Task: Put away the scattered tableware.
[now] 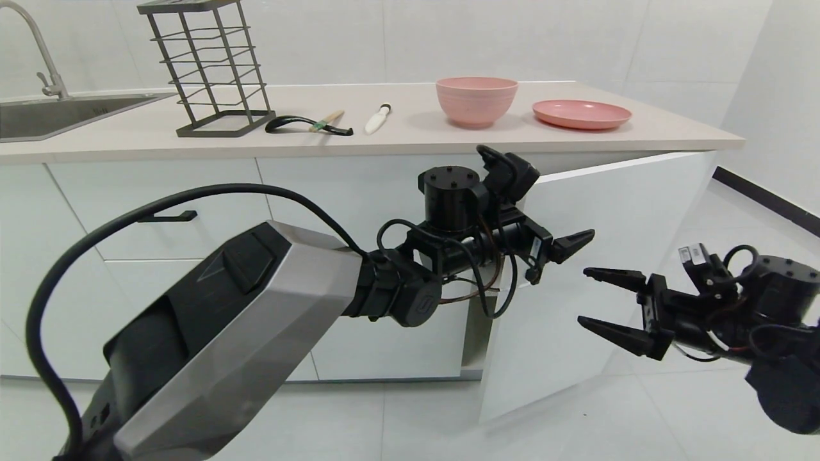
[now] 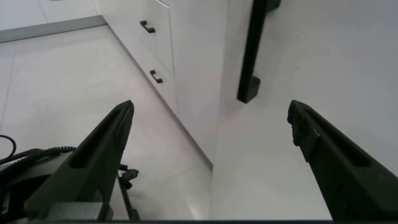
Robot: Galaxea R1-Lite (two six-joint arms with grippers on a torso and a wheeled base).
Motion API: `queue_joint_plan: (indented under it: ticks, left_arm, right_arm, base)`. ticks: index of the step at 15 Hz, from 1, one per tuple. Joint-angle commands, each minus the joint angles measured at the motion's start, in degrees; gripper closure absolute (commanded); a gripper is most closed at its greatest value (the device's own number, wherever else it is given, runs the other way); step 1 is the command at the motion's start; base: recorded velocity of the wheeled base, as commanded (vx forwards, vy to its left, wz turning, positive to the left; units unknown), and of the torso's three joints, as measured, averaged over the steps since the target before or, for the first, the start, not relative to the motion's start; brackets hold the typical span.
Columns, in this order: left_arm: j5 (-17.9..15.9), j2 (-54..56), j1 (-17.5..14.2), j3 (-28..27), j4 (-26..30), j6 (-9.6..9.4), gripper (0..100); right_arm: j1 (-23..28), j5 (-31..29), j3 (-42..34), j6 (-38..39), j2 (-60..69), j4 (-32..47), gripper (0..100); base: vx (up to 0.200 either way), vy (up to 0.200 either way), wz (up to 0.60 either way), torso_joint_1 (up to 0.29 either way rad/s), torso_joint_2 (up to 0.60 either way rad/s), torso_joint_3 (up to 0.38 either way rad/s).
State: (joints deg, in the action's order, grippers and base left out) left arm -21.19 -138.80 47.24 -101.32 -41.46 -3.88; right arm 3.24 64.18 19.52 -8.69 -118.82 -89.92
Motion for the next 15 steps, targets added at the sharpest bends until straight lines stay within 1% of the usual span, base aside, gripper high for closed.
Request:
queue_joint_plan:
  ticks: [1, 3, 4, 6, 8, 11, 15]
  left_arm:
    - [1.3, 0.2, 1.1, 0.3, 0.1, 0.01, 0]
    - [3.1, 0.2, 2.0, 0.6, 0.1, 0.01, 0]
    - [4.4, 0.3, 2.5, 0.9, 0.1, 0.01, 0]
    - [5.8, 0.2, 3.0, 1.1, 0.0, 0.01, 0]
    - [5.8, 0.2, 3.6, 1.2, -0.4, -0.08, 0]
    - [5.5, 0.3, 5.3, 4.0, -1.6, -0.08, 0]
    - [5.0, 0.3, 8.7, 7.4, -6.5, 0.10, 0]
  right_arm:
    - [0.4, -4.3, -12.6, -0.4, 17.1, -0.1, 0]
    - [1.1, -5.2, -19.3, -0.1, 25.7, -0.1, 0]
    - [1.7, -5.2, -19.5, -0.2, 30.0, 1.1, 0]
    - [4.4, -5.1, -19.5, -0.2, 38.3, 1.9, 0]
    - [5.4, -5.1, -19.5, -0.1, 44.6, 1.9, 0]
    - [8.4, -5.1, -19.5, -0.1, 50.0, 1.8, 0]
    - [8.4, -5.1, -19.5, -0.1, 53.7, 1.6, 0]
  base:
    - [0.000, 0.000, 0.00, 0.000, 0.00, 0.000]
    - [0.000, 0.000, 0.00, 0.000, 0.00, 0.000]
    - [0.000, 0.000, 0.00, 0.000, 0.00, 0.000]
    - [0.000, 0.000, 0.00, 0.000, 0.00, 0.000]
    - [0.000, 0.000, 0.00, 0.000, 0.00, 0.000]
    - [0.000, 0.000, 0.00, 0.000, 0.00, 0.000]
    - [0.000, 0.000, 0.00, 0.000, 0.00, 0.000]
